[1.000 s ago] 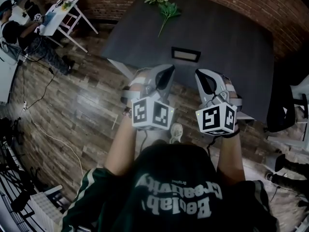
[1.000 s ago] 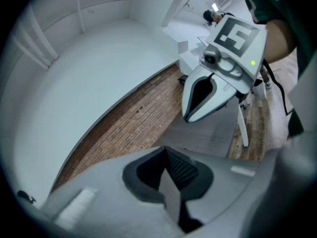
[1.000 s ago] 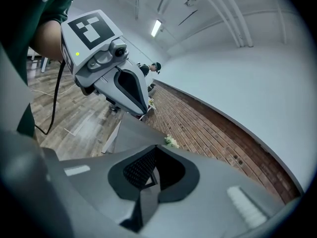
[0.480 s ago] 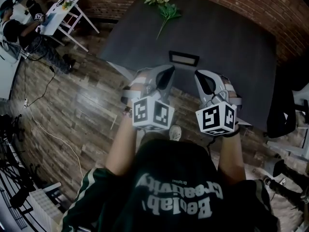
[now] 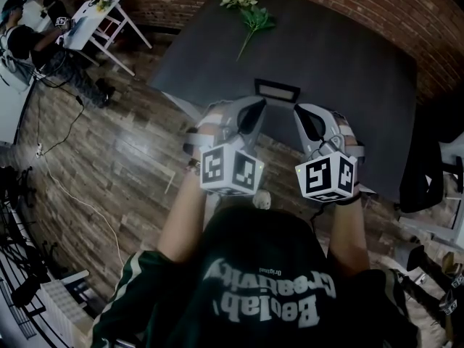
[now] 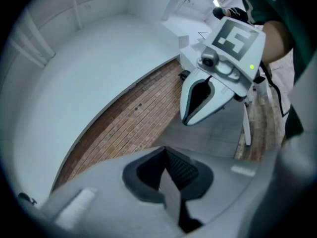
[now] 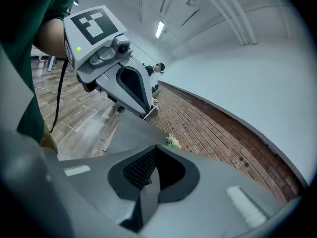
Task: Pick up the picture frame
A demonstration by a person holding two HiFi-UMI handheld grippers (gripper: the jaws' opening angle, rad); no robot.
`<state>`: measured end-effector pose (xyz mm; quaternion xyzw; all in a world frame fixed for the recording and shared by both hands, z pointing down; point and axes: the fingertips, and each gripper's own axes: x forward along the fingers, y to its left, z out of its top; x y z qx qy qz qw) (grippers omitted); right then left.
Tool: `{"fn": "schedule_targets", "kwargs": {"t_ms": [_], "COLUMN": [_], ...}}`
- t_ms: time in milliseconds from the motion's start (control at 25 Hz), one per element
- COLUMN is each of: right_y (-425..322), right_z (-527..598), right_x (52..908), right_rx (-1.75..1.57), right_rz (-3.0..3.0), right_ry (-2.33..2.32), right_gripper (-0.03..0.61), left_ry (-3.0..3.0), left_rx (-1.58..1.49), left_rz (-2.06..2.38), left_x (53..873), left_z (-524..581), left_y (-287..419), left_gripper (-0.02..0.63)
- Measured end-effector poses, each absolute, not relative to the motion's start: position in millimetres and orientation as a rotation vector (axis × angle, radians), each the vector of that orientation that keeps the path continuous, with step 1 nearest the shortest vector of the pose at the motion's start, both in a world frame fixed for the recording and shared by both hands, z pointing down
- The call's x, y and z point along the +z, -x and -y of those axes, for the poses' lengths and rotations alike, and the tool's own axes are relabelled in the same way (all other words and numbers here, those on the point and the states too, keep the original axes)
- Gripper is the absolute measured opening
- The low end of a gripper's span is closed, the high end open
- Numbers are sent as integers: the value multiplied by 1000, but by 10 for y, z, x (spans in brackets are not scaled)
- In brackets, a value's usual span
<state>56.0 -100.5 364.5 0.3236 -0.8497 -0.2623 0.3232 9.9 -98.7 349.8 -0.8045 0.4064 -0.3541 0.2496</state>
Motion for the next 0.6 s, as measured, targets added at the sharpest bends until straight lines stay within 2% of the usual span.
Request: {"fn": "schedule_targets", "kwargs": {"t_ms": [600], "right_y": [-620], "right_z": [1124], "right_x": [3781], "right_rx": [-628], "right_rz": [2236], "right_ry": [-843], "right_gripper": [6], "left_ry": [2193], "left_rx": [-994], "left_rz": [-1082], "left_x": [3574], "left_z": [1116], "left_y": [-133], "left_gripper": [3]}}
